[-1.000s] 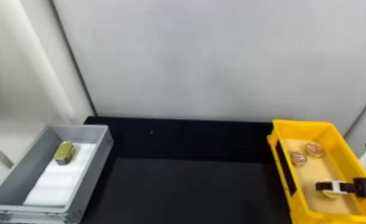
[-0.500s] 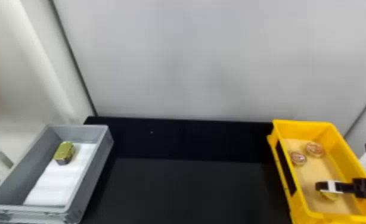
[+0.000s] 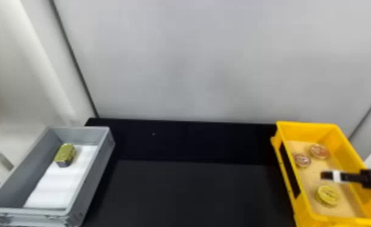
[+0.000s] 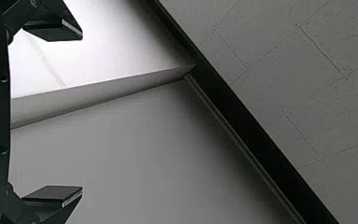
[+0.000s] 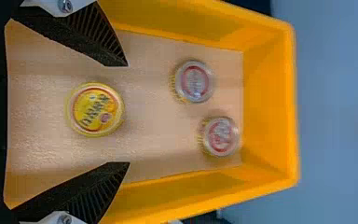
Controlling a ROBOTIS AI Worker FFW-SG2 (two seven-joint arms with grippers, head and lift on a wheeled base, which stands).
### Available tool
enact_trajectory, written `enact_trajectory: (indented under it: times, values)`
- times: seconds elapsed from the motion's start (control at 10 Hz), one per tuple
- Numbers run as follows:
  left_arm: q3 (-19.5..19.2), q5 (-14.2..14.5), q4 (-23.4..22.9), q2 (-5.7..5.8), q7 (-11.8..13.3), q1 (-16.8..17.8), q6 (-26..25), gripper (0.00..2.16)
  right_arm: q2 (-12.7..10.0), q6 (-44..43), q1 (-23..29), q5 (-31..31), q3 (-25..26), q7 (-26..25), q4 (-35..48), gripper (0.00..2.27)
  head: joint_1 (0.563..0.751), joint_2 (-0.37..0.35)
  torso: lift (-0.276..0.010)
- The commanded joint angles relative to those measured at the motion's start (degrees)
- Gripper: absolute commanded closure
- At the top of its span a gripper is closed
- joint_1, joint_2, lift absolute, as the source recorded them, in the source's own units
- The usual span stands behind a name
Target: Pick up the round yellow can and place it in the yellow rectangular box
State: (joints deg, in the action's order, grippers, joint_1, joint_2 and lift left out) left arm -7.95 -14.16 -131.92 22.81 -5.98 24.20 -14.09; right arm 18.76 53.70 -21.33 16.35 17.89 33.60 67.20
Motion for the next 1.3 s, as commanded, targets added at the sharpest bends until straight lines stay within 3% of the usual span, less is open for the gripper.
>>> enact_trajectory:
  times: [0.0, 0.1, 0.3, 0.5, 0.6, 0.8, 1.0, 1.1, 1.2]
  values:
    - [-0.6, -0.2, -0.3, 0.23, 0.0, -0.5, -0.2, 0.11, 0.1, 0.4, 0.1, -0.2, -0.4, -1.3, 18.3, 0.02, 0.663, 0.054, -0.010]
    - [-0.8, -0.4, -0.3, 0.40, 0.0, -0.5, -0.3, 0.11, 0.0, 0.6, -0.6, -0.2, -1.0, -5.3, 29.4, 0.04, 0.663, 0.054, -0.010]
    - [-2.2, -1.1, -0.5, 0.67, -0.1, -0.8, -0.3, 0.11, 1.0, -0.2, -4.0, 1.9, -5.8, -21.1, 49.3, 0.10, 0.663, 0.054, -0.010]
    - [-3.4, -2.0, -0.7, 1.02, -0.9, -1.2, 0.3, 0.11, 1.7, -11.1, -9.0, 5.9, -13.0, -32.3, 58.9, 0.12, 0.663, 0.054, -0.010]
    - [-4.2, -2.3, -0.8, 1.19, -1.0, -0.7, 0.6, 0.11, 2.5, -18.4, -11.6, 4.8, -15.8, -38.3, 60.0, 0.12, 0.663, 0.054, -0.010]
    - [-4.7, -3.6, -0.9, 2.25, -1.4, 0.9, 1.0, 0.11, 5.1, -24.9, -19.4, 2.8, -19.8, -40.7, 61.0, 0.13, 0.663, 0.054, -0.010]
    - [-5.6, -3.6, -1.0, 5.15, -2.1, 4.3, 2.0, 0.11, 9.3, -26.8, -27.6, 1.2, -25.0, -41.6, 60.6, 0.13, 0.663, 0.054, -0.010]
    - [-5.9, -3.6, -1.0, 6.29, -3.6, 5.2, 3.5, 0.11, 10.5, -28.7, -30.6, 0.1, -26.8, -42.3, 59.7, 0.13, 0.663, 0.054, -0.010]
    - [-6.3, -3.6, -1.0, 6.21, -5.0, 4.9, 5.4, 0.11, 10.6, -32.9, -31.3, -1.6, -27.0, -43.4, 58.7, 0.13, 0.663, 0.054, -0.010]
